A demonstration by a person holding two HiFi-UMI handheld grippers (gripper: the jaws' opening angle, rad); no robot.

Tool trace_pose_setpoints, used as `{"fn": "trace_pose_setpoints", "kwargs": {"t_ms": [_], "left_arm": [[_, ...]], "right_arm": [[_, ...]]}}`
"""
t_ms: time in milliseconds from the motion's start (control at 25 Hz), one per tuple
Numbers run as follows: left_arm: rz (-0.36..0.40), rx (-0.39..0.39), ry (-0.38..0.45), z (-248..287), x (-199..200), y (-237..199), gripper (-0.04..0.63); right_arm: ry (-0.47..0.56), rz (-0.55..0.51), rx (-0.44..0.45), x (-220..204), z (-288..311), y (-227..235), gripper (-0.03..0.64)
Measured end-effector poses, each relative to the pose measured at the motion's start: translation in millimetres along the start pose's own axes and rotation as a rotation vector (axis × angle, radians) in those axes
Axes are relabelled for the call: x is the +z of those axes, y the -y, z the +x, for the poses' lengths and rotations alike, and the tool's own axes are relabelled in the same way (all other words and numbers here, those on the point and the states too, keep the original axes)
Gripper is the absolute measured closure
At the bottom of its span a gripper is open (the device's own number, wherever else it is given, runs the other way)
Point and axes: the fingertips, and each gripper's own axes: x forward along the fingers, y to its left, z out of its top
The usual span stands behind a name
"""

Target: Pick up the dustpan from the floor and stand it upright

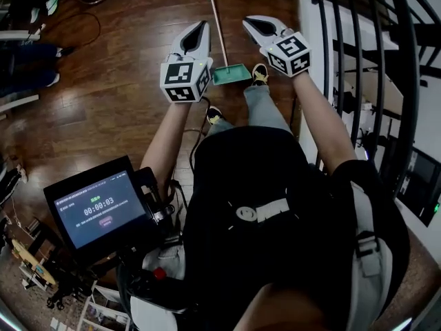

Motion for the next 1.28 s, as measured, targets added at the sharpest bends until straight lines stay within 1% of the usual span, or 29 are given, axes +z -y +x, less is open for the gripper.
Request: {"fn": "trace_pose_setpoints", "kwargs": {"t_ms": [120,240,360,440,480,520,560,640,680,760,840,920,1000,1080,1160,1280], "left_arm": [[-0.011,0.046,-0.028,35.6,-9.0,-11.6,0.577],[-0.008,0.089,-0.053,40.3,-0.6,-19.0,0.577],[-0.023,0.171,-0.083,42.4,4.4,-32.2,0.577],[-0.048,0.244,-0.121,51.6,-9.9,-51.1,0.577],[-0.067,0.287,-0.145,57.4,-24.9,-61.8,0.577],[-0.085,0.33,-0.175,60.7,-43.1,-72.0,0.577],[-0.096,0.369,-0.206,60.3,-60.7,-81.4,0.577],[-0.1,0.427,-0.258,51.1,-86.1,-98.2,0.577],[-0.105,0.446,-0.269,44.6,-96.1,-105.6,0.577],[-0.13,0.461,-0.275,33.9,-120.5,-117.1,0.577],[-0.14,0.459,-0.286,29.3,-156.6,-127.7,0.577],[-0.142,0.45,-0.314,30.4,-206.3,-139.3,0.577],[-0.171,0.438,-0.343,36.9,-262.1,-152.4,0.577],[-0.214,0.444,-0.36,49.0,-315.1,-168.0,0.577],[-0.235,0.448,-0.373,58.9,-361.9,-180.7,0.577],[-0.242,0.457,-0.403,61.2,-421.3,-194.4,0.577]], "right_arm": [[-0.051,0.022,0.038,-17.2,30.2,37.6,0.614],[-0.115,0.068,0.072,-18.7,53.5,52.9,0.614],[-0.199,0.143,0.099,-25.3,80.6,72.9,0.612],[-0.25,0.187,0.102,-47.0,110.3,96.0,0.612],[-0.286,0.219,0.105,-67.6,127.4,109.2,0.605],[-0.333,0.262,0.111,-93.8,144.1,120.2,0.538],[-0.388,0.312,0.114,-122.4,159.5,128.0,0.491],[-0.504,0.398,0.097,-172.8,183.8,138.7,0.441],[-0.554,0.426,0.078,-193.4,193.4,143.2,0.43],[-0.626,0.473,0.034,-235.3,213.6,150.7,0.43],[-0.686,0.517,-0.006,-291.0,235.7,155.1,0.428],[-0.761,0.552,-0.041,-360.0,253.5,156.9,0.415],[-0.826,0.573,-0.062,-427.1,267.6,155.1,0.416],[-0.848,0.555,-0.053,-483.8,290.1,151.6,0.416],[-0.848,0.514,-0.039,-536.2,315.9,150.3,0.419],[-0.808,0.499,-0.058,-592.5,354.0,163.2,0.425]]}}
